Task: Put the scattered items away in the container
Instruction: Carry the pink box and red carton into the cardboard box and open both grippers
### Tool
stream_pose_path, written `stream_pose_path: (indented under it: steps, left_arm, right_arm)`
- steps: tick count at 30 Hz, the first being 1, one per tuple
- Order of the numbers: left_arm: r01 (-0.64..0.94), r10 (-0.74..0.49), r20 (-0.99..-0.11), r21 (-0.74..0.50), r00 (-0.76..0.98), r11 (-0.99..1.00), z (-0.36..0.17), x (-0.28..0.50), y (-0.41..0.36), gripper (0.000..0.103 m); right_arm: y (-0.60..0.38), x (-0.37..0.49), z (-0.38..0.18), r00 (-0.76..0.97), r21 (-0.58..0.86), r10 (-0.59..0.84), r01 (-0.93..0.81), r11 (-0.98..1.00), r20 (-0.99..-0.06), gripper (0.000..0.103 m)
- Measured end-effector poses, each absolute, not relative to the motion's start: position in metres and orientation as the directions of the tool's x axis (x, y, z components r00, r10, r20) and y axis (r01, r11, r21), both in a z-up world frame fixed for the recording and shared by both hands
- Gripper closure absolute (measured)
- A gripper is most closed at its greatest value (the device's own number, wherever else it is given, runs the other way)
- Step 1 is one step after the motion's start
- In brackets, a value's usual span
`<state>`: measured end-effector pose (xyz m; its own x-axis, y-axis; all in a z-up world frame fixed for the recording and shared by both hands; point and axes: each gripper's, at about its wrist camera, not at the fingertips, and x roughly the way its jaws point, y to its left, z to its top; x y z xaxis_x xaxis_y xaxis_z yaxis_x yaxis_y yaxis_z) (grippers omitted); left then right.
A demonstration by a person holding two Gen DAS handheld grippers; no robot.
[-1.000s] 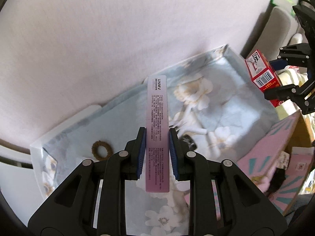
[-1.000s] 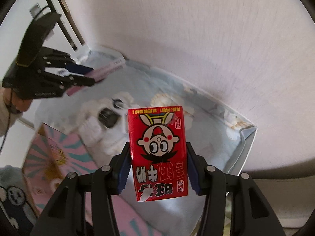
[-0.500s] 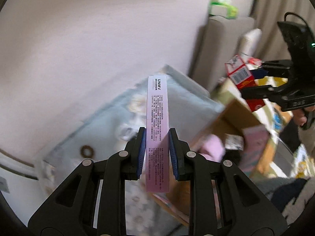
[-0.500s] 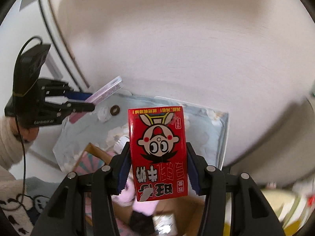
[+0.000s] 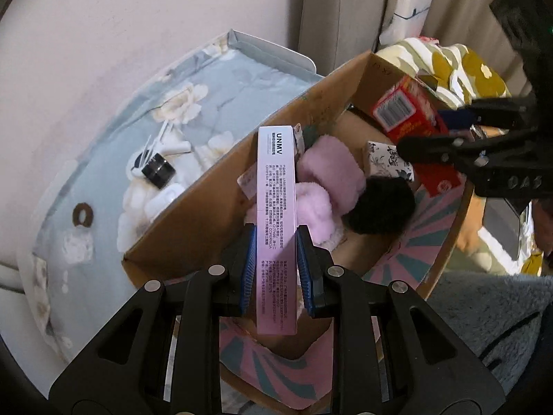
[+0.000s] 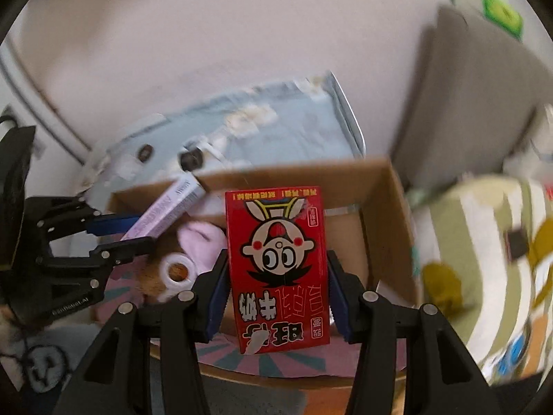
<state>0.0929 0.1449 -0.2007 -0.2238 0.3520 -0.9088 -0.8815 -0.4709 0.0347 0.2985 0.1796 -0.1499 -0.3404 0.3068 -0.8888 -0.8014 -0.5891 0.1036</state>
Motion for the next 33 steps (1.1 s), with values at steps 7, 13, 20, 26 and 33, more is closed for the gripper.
stream_pose_path:
  steps: [7,13,20,26,33]
  left_arm:
    - [-0.893,0.337,-0.913,0.060,-0.230,-0.446,-0.203,0.102,0.145,0.083]
    - [-0.901,0.363,-0.907,0.038,-0.212,-0.431,-0.196,0.108,0.142,0.083]
    - [-0.879,0.478,-0.858,-0.071,-0.187,-0.472,-0.174,0.100,0.122,0.003]
    - [-0.828,0.456,-0.865,-0.092,-0.208,-0.553,-0.174,0.083,0.111,0.003]
    - [-0.806,0.449,-0.866,-0.098,-0.220,-0.584,-0.174,0.077,0.100,0.003]
  right_arm:
    - [0.168,0.302,-0.159,-0.299,0.088,0.309,-0.833,-0.546,-0.903,0.056]
    - [0.163,0.301,-0.157,-0.282,0.055,0.335,-0.831,-0.554,-0.899,0.055]
    - [0.172,0.306,-0.162,-0.279,0.107,0.268,-0.850,-0.516,-0.922,0.045]
    - [0.173,0.314,-0.151,-0.339,0.169,0.284,-0.856,-0.489,-0.897,0.044]
    - [0.170,0.305,-0.149,-0.332,0.149,0.290,-0.849,-0.508,-0.898,0.044]
